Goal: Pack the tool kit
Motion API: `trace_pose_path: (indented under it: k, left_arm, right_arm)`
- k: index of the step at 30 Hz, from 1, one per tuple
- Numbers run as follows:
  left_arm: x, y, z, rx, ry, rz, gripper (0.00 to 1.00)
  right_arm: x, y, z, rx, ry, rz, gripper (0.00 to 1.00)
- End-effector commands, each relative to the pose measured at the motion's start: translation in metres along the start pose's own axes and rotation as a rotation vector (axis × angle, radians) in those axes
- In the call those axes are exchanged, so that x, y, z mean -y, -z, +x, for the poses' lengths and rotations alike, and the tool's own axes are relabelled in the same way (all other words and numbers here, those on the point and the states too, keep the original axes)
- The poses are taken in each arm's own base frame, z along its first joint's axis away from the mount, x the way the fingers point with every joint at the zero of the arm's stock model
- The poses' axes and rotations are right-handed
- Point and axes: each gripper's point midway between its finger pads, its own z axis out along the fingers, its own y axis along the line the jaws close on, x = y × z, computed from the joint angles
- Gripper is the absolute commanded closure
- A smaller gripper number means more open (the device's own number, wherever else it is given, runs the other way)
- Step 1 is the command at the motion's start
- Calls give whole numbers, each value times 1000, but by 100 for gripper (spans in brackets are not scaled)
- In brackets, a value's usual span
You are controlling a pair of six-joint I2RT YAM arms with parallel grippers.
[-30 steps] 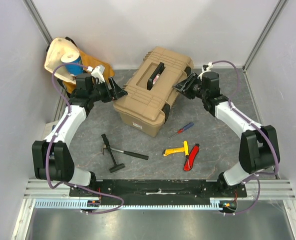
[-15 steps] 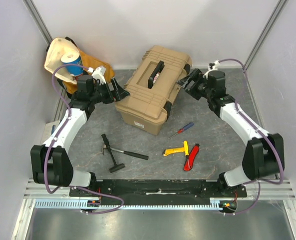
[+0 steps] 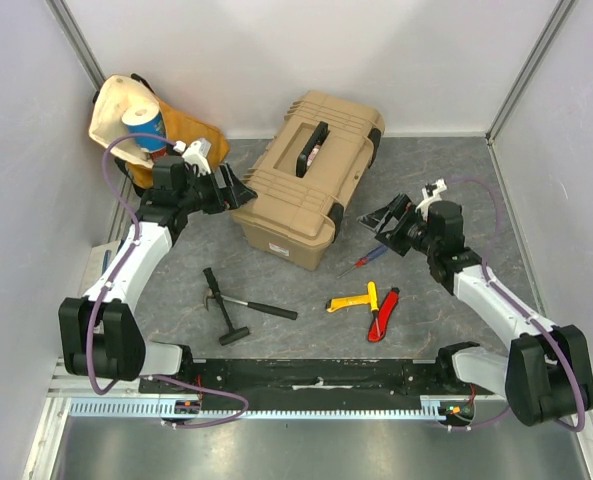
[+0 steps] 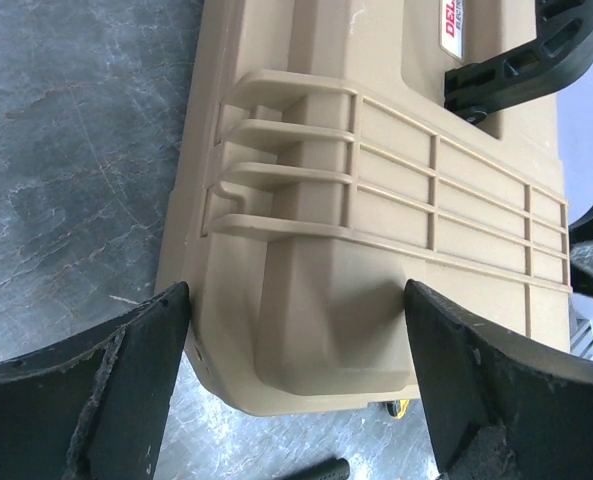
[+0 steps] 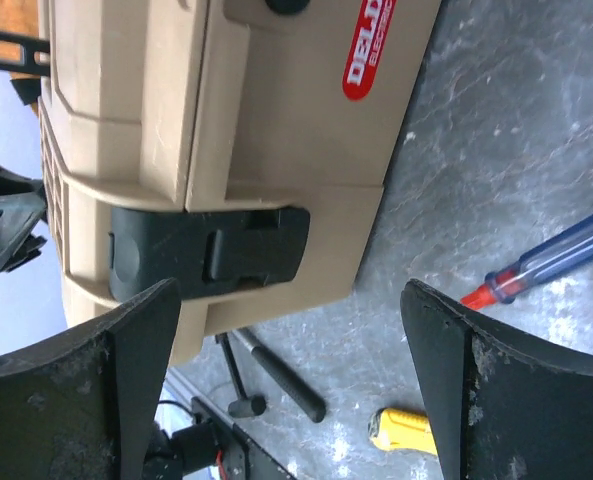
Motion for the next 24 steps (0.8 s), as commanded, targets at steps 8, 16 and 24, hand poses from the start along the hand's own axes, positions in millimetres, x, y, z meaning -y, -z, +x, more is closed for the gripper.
trace_pose_path:
  k: [8, 16, 24]
  left_arm:
    - [41, 8, 47, -131, 183, 247, 13]
    - [42, 9, 47, -95, 180, 258, 14]
    - [32, 8, 31, -27, 204, 163, 14]
  right_arm:
    - [-50, 9, 6, 81, -207, -325, 2]
    - [-33, 7, 6, 154, -287, -335, 2]
    - [-26, 3, 4, 174, -475, -392, 2]
